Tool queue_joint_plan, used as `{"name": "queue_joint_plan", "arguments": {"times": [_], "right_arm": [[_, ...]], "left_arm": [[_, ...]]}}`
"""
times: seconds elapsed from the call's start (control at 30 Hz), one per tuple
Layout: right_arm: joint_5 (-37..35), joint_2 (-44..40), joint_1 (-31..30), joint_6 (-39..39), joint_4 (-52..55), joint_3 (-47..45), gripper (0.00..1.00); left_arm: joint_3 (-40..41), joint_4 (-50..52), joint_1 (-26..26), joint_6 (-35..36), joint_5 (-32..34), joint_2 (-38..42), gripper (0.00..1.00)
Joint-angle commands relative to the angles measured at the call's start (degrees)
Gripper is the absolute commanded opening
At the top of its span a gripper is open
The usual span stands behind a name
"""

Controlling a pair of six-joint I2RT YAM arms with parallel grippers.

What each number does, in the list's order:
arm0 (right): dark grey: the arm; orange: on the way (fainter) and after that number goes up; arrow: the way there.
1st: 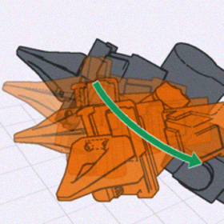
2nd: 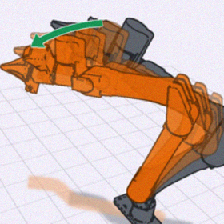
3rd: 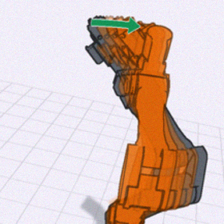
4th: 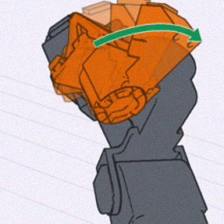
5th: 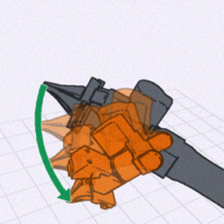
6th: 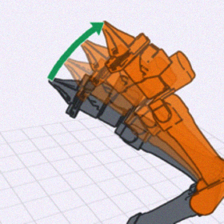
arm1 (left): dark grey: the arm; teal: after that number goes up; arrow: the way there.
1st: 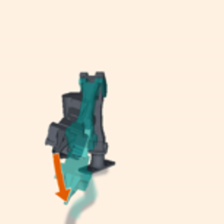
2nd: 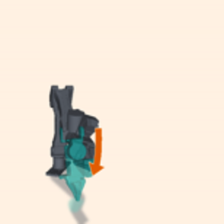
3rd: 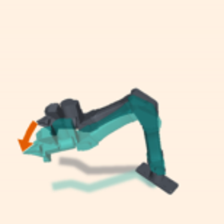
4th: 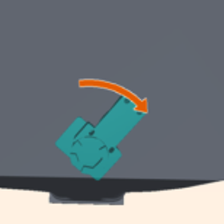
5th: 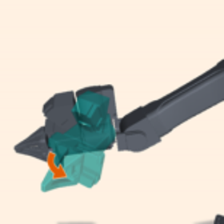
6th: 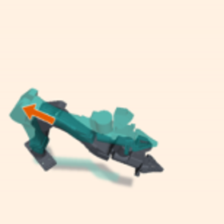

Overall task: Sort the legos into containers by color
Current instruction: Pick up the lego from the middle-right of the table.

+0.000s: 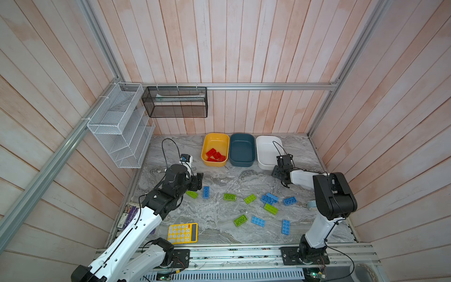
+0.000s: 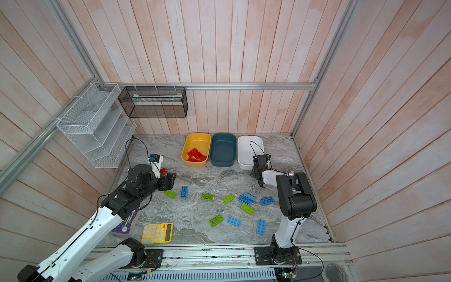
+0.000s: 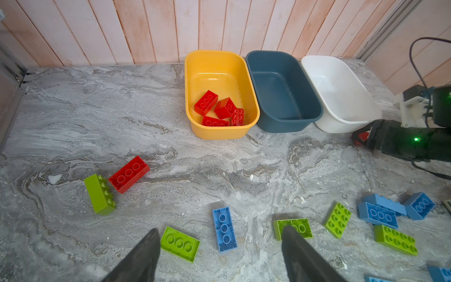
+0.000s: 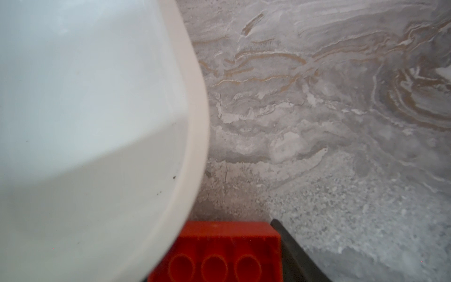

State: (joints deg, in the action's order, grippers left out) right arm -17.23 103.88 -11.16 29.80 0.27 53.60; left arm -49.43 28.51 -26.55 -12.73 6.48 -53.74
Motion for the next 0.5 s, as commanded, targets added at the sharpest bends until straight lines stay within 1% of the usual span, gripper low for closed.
{"name": "queue_joint_plan", "arguments": {"times": [0.0, 0.17, 0.33, 0.47], "right_arm": [[1.1, -0.6, 0.2, -0.6, 0.3, -0.6, 0.58], [2.2, -5.9, -0.1, -1.8, 0.6, -3.7, 0.54], [3.2, -13.7, -2.2, -4.4, 3.9, -5.7, 0.54], [4.5, -18.6, -4.9, -6.2, 8.6, -4.5, 0.54]], "left_arm": [[1.3, -1.3, 0.2, -0.2, 0.9, 1.0, 0.79], [1.1, -1.2, 0.2, -0.5, 0.8, 0.9, 0.79], [1.4, -1.5, 0.3, -1.1, 1.6, 2.6, 0.79], [1.6, -1.9, 0.2, -1.5, 2.4, 4.2, 0.79]]}}
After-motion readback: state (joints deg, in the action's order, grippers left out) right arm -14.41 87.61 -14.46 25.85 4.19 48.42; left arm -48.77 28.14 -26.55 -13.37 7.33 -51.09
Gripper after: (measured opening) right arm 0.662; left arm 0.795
